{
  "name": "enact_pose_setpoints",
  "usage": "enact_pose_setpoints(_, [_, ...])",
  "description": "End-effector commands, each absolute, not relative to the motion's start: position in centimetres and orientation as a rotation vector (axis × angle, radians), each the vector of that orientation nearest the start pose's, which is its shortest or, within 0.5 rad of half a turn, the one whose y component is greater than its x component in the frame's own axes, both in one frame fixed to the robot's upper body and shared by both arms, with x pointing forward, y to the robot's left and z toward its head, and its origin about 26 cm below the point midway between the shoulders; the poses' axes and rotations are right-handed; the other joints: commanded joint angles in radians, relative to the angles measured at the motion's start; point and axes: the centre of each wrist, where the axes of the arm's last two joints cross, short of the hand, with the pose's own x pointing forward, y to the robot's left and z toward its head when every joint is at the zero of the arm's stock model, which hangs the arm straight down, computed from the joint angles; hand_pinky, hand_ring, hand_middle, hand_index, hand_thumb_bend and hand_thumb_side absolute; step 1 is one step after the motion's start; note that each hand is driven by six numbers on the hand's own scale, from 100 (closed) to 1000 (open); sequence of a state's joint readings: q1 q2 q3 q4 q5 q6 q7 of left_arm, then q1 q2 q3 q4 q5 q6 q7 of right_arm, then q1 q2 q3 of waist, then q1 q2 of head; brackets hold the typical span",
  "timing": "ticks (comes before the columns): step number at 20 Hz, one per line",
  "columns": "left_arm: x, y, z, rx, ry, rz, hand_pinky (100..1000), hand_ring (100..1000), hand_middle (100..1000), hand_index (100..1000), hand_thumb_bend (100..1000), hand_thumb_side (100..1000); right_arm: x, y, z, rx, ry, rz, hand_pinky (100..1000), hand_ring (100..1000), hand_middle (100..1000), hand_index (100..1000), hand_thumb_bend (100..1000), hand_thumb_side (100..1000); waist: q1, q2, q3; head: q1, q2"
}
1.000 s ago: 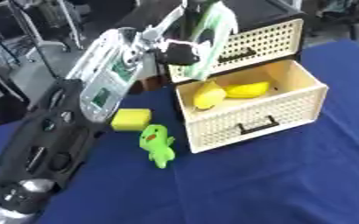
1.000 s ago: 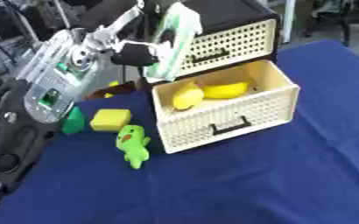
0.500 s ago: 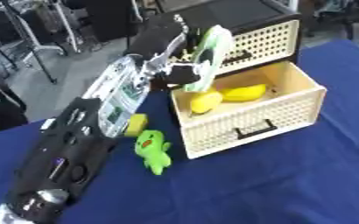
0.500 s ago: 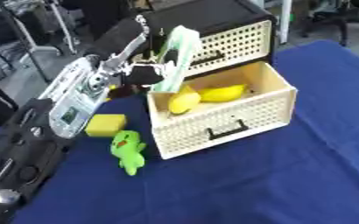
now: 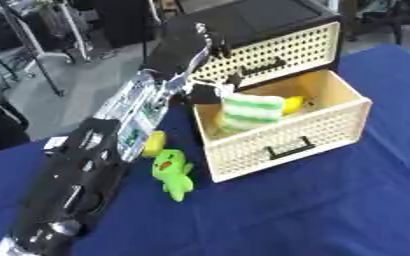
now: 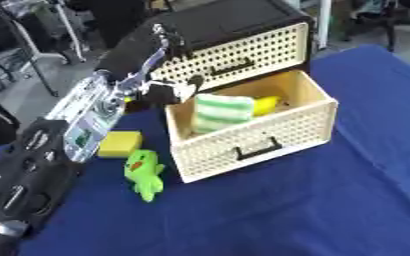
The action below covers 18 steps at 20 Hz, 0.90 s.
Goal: Pick up objects from table and place into drawer.
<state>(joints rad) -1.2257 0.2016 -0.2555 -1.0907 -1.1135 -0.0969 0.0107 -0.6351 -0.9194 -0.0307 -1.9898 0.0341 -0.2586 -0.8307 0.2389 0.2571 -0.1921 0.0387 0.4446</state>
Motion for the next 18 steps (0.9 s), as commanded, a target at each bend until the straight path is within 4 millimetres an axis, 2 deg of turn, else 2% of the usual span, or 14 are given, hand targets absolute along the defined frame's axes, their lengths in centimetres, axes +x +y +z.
enact_pose_setpoints(1, [46.0,10.5,31.9,-1.6,2.535,1.611,390,581,606,789,637,467,27.8,-30.3,37.7,0.753,2.962,0.088,555,645,584,777,100,899,-0.014,-0.014,-0.001,0.002,-0.013])
enact_pose_setpoints(3, [46.2,10.6,31.8,-1.597,2.541,1.618,395,590,622,812,641,472,27.9,-30.4,37.6,0.756,2.964,0.089,555,645,584,777,100,899,-0.015,-0.014,0.0,0.0,-0.01])
enact_pose_setpoints(7, [46.0,10.6,32.0,-1.588,2.586,1.579,361,562,597,784,581,461,27.9,-30.4,37.5,0.759,2.967,0.087,555,645,584,776,100,899,-0.018,-0.015,0.002,0.002,-0.007])
enact_pose_setpoints(11, [45.0,10.8,33.4,-1.516,2.707,1.463,317,527,571,767,554,493,27.8,-30.5,37.6,0.763,2.961,0.081,558,649,587,775,100,900,-0.026,-0.022,0.01,-0.001,0.005])
enact_pose_setpoints(15, [42.9,11.5,35.7,-1.318,2.951,1.295,259,484,529,758,503,525,27.8,-30.7,37.4,0.777,2.958,0.082,558,649,587,775,100,900,-0.031,-0.03,0.025,-0.005,0.024])
enact_pose_setpoints(18, [41.3,12.3,37.2,-1.113,3.131,1.237,225,457,502,748,479,539,27.8,-30.9,37.2,0.794,2.96,0.083,557,648,587,775,100,900,-0.034,-0.033,0.037,-0.01,0.032])
